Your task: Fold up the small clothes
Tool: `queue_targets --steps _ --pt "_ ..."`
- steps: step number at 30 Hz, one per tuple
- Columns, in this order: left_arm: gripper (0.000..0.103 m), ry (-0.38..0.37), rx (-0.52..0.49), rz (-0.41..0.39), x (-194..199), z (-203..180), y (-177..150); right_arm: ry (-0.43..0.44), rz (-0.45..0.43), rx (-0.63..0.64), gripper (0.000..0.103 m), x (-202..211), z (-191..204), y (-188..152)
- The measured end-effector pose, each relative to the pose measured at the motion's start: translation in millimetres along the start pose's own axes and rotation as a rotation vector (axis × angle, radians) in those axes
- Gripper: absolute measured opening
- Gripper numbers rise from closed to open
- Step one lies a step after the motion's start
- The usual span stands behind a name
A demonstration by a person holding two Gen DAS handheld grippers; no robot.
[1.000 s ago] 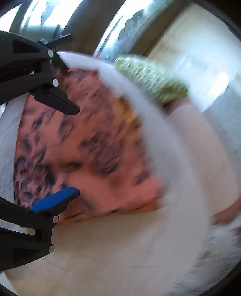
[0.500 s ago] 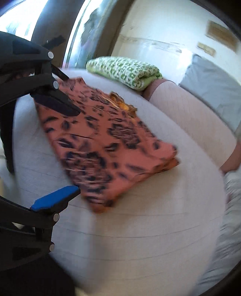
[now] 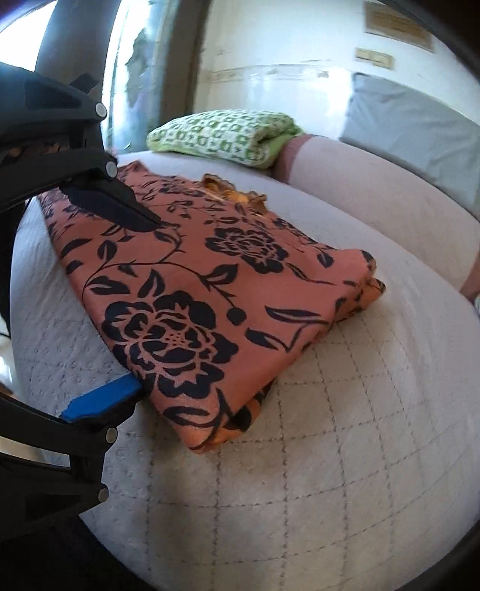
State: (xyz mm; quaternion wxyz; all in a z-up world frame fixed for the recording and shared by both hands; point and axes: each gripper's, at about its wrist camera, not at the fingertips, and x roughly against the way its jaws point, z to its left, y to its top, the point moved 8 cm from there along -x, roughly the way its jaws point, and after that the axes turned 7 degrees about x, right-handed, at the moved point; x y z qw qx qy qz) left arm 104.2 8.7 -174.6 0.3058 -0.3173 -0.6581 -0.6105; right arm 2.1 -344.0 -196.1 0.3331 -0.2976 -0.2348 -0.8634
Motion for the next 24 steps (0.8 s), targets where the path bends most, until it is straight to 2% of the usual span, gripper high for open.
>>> queue_targets --steps 3,8,11,13,15,18,21,24 --pt "0.081 -0.009 0.007 -0.003 -1.5 -2.8 3.3 0.013 -0.012 -0.054 0.081 5.1 -4.3 -2.3" --pt "0.081 -0.018 -0.016 0.014 -15.5 -15.1 6.5 -0.006 -0.036 -0.055 0.081 8.9 -10.8 4.2" --pt "0.081 -0.002 -0.052 0.082 -37.9 -21.6 -3.4 -0.023 -0.019 -0.034 0.081 9.7 -5.3 8.4" --pt "0.081 0.018 -0.06 0.119 -49.4 -19.7 -11.9 -0.081 -0.043 0.041 0.081 20.8 -0.4 11.9" --pt "0.081 0.016 -0.053 0.097 -45.7 -18.7 -11.3 -0.11 -0.064 0.087 0.081 32.0 1.0 20.2" --pt "0.081 0.001 -0.071 0.054 -38.5 -24.6 -3.4 -0.154 -0.087 0.197 0.081 37.5 7.8 51.5" --pt "0.081 0.011 -0.102 0.05 -44.2 -30.1 -2.2 -0.125 -0.065 0.337 0.081 17.9 32.7 93.1" --pt "0.081 0.021 -0.108 0.075 -55.9 -27.8 -6.3 -0.223 -0.051 0.483 0.081 -15.2 41.0 134.5"
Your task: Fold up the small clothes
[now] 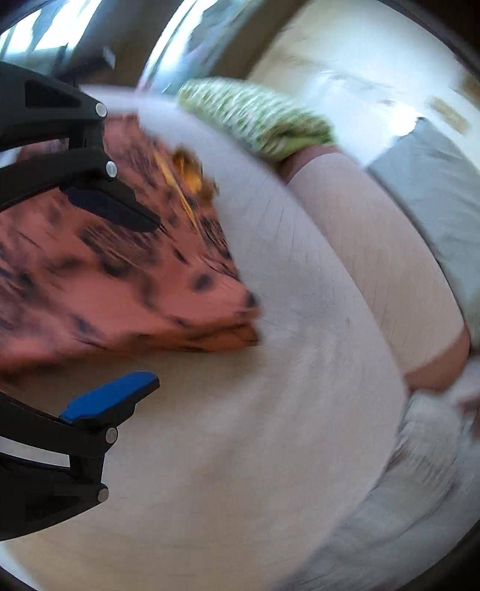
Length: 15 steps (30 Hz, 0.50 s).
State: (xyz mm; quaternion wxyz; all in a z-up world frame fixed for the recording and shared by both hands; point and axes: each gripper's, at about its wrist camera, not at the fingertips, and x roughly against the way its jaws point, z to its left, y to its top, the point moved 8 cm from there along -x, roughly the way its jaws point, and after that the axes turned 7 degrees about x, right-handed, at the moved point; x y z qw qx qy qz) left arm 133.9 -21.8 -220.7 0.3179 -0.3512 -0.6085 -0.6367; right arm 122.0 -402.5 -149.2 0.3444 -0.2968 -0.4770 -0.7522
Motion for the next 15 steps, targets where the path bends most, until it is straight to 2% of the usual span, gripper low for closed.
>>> queue_targets --steps 1,4,5,7,9,11,12,15 --pt "0.081 -0.004 0.002 -0.004 -0.8 0.6 -0.2 -0.03 0.022 0.025 0.081 -14.6 -3.7 8.6" --pt "0.081 -0.012 -0.001 -0.011 -3.7 1.2 1.4 -0.005 0.147 0.079 0.081 -62.6 -2.4 14.3" --pt "0.083 -0.013 -0.005 -0.014 -5.3 1.8 2.3 0.01 0.155 0.118 0.063 -68.8 4.5 14.4" --pt "0.085 -0.014 -0.012 -0.02 -7.3 2.0 3.2 0.01 0.141 0.156 0.019 -66.8 14.9 18.1" --pt "0.087 -0.014 -0.014 -0.032 -10.0 2.3 4.8 0.001 0.089 0.155 0.016 -56.6 17.1 24.8" --pt "0.088 -0.009 -0.018 -0.037 -12.1 1.2 6.1 -0.08 0.097 0.121 0.016 -66.1 -3.5 21.5" --pt "0.088 -0.005 -0.02 -0.034 -12.0 0.9 6.6 -0.086 0.107 0.109 0.016 -71.5 -8.9 17.3" --pt "0.088 0.001 -0.002 -0.024 -3.7 5.1 11.8 -0.076 0.063 0.137 0.02 -63.3 -2.2 16.4"
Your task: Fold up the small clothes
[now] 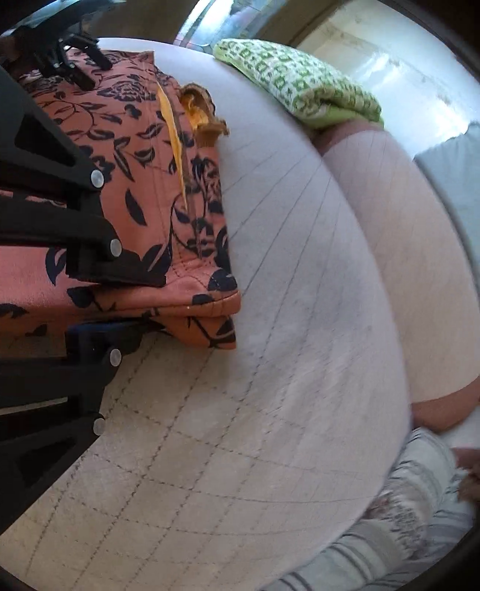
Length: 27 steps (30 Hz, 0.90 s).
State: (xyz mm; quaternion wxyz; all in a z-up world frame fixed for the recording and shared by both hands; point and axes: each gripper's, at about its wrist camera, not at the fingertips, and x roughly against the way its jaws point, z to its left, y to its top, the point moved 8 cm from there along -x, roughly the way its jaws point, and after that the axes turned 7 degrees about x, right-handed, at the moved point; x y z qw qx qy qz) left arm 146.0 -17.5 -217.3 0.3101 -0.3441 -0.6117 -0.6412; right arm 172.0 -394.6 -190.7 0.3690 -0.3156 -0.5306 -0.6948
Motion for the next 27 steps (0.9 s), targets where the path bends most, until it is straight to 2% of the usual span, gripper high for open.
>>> queue_targets --steps 4,6,7,8,10,11,13,14,15,16,17,18,20,22,24,25,26,27 --pt "0.088 0.014 0.039 -0.061 22.0 21.9 6.8 -0.064 0.032 0.01 0.034 11.6 -3.0 -3.9" --pt "0.088 0.029 0.071 -0.084 36.1 44.1 5.4 -0.098 -0.032 0.053 0.034 38.8 5.4 -0.7" --pt "0.088 0.04 0.09 -0.095 41.7 56.9 4.5 -0.116 -0.066 0.074 0.038 54.2 10.2 -1.8" --pt "0.088 0.058 0.108 -0.103 46.8 70.8 3.0 -0.11 -0.1 0.082 0.051 71.6 17.4 -4.3" --pt "0.088 0.102 0.156 -0.11 51.7 105.0 -0.3 -0.005 -0.156 0.068 0.072 102.0 38.7 -16.1" --pt "0.088 0.116 0.177 -0.1 50.0 118.1 -3.8 0.049 -0.162 0.071 0.072 110.5 50.2 -22.8" --pt "0.086 0.118 0.242 -0.018 35.0 147.9 -17.6 0.193 -0.142 0.08 0.072 118.4 73.0 -42.4" --pt "0.081 0.132 0.283 0.035 25.1 161.9 -27.9 0.246 -0.119 0.064 0.073 113.6 77.7 -53.3" --pt "0.081 0.125 0.321 0.076 16.2 172.9 -37.5 0.269 -0.094 0.044 0.074 105.5 75.5 -60.6" --pt "0.081 0.075 0.362 0.071 15.5 178.0 -39.5 0.267 -0.029 0.009 0.075 84.8 69.3 -73.3" --pt "0.081 0.068 0.373 0.069 18.8 180.2 -37.6 0.21 0.062 -0.031 0.075 58.4 57.9 -85.0" --pt "0.08 0.075 0.373 0.058 25.1 181.5 -32.2 0.192 0.105 -0.058 0.074 46.8 50.9 -92.3" --pt "0.08 0.056 0.353 -0.005 38.0 180.7 -15.6 0.218 0.038 -0.04 0.074 56.4 54.6 -89.9" --pt "0.08 0.059 0.3 -0.04 39.3 180.1 7.3 0.222 0.047 -0.031 0.074 57.4 56.3 -88.4" --pt "0.078 0.045 0.297 -0.026 24.0 184.9 27.5 0.234 0.057 -0.061 0.074 51.1 52.9 -89.8" --pt "0.067 0.047 0.294 -0.007 12.5 186.6 35.5 0.247 0.052 -0.08 0.074 49.8 50.7 -89.1" --pt "0.051 0.048 0.29 0.027 -1.3 187.9 40.8 0.259 0.045 -0.095 0.075 51.1 49.3 -89.4" --pt "0.042 0.043 0.29 0.067 -15.5 189.4 44.6 0.266 0.04 -0.103 0.075 53.0 49.2 -91.7"
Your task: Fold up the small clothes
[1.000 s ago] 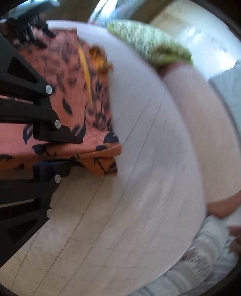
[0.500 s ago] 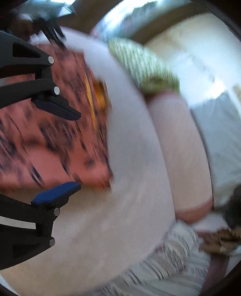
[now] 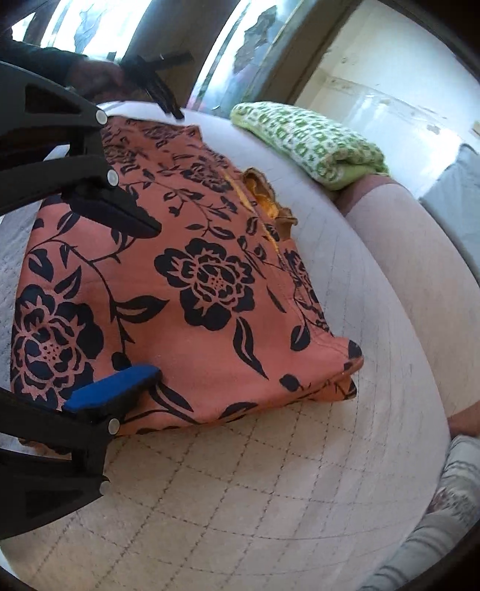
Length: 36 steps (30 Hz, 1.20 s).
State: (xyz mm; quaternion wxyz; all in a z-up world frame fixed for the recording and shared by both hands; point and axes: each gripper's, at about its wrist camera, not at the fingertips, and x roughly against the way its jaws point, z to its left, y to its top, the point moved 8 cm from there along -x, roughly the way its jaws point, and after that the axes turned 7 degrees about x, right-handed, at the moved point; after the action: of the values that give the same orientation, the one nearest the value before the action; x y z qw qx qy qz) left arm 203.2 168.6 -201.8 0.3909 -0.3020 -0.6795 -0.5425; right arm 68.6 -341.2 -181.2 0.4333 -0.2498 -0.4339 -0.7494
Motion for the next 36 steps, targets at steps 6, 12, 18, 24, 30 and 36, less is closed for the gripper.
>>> queue_targets --steps 6,12,18,24,30,36 --pt "0.011 -0.028 -0.066 0.033 -28.9 -5.3 9.1 -0.012 0.012 0.031 0.075 1.8 4.7 -0.9" --pt "0.01 0.003 -0.055 0.01 -29.0 6.1 0.9 -0.003 0.017 0.003 0.077 2.3 4.6 0.4" --pt "0.015 0.047 -0.121 -0.038 0.1 -22.3 -0.8 0.07 -0.036 -0.153 0.08 21.6 0.9 7.7" --pt "0.065 -0.008 -0.177 -0.215 74.8 -57.1 -39.3 0.062 -0.138 -0.235 0.084 71.3 -2.6 -15.3" --pt "0.066 -0.137 -0.197 -0.188 81.0 -111.6 -87.4 0.038 -0.139 -0.384 0.086 76.3 -11.4 -75.3" --pt "0.066 -0.164 -0.24 -0.137 67.4 -162.7 -104.8 0.066 -0.123 -0.489 0.086 43.8 -16.0 -81.5"
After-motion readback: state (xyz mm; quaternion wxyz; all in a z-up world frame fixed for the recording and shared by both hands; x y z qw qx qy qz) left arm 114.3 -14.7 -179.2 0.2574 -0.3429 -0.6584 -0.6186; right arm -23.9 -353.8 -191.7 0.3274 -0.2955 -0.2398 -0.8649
